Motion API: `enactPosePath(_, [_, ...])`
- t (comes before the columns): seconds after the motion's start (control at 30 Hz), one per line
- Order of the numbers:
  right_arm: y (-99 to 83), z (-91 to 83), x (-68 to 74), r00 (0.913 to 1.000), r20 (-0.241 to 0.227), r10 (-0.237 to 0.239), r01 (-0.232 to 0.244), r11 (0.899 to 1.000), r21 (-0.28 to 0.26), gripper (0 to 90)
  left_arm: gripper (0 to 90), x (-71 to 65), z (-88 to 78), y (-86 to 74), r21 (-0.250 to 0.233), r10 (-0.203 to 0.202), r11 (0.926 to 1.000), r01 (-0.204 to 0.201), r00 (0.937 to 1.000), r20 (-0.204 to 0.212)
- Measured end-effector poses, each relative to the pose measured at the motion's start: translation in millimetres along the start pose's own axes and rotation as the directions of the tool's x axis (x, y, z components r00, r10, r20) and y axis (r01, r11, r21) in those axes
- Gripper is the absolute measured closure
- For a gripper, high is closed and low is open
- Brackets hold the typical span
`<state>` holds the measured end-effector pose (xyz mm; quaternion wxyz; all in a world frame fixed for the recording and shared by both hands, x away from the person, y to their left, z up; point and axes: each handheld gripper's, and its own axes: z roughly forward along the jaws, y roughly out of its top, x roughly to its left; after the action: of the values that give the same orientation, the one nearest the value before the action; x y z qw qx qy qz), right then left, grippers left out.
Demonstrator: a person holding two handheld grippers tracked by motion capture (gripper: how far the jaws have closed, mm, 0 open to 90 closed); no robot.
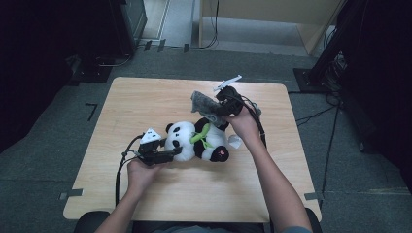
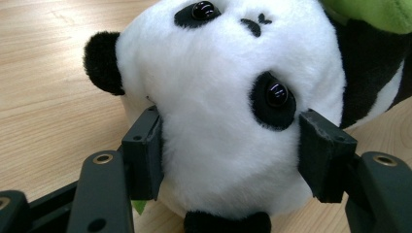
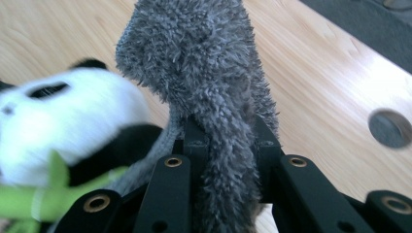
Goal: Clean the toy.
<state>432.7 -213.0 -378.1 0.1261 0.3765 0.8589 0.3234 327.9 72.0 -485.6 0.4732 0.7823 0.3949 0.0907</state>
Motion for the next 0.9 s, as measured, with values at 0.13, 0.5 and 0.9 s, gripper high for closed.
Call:
enactPosePath(0.13, [17.8, 0.8, 20.2, 0.9986, -0.048, -0.023, 0.021, 0.999, -0.029, 75.2, 35.0, 0.7, -0.1, 0.3, -0.002, -0.004, 1.0, 0.004, 1.0, 0.002])
enactPosePath(0.5, [57.4, 41.4, 78.6, 0.9815, -0.154, -0.114, 0.11, 0.993, -0.033, 74.7, 35.3, 1.0, 0.1, 1.0, -0.012, -0.017, 0.9998, 0.017, 0.9999, 0.002])
enactPosePath(0.9, [41.6, 76.0, 91.8, 0.9746, -0.183, -0.129, 0.141, 0.988, 0.058, 74.3, 35.5, 0.8, 0.2, 0.7, -0.005, -0.011, 0.9999, 0.011, 0.9999, -0.002])
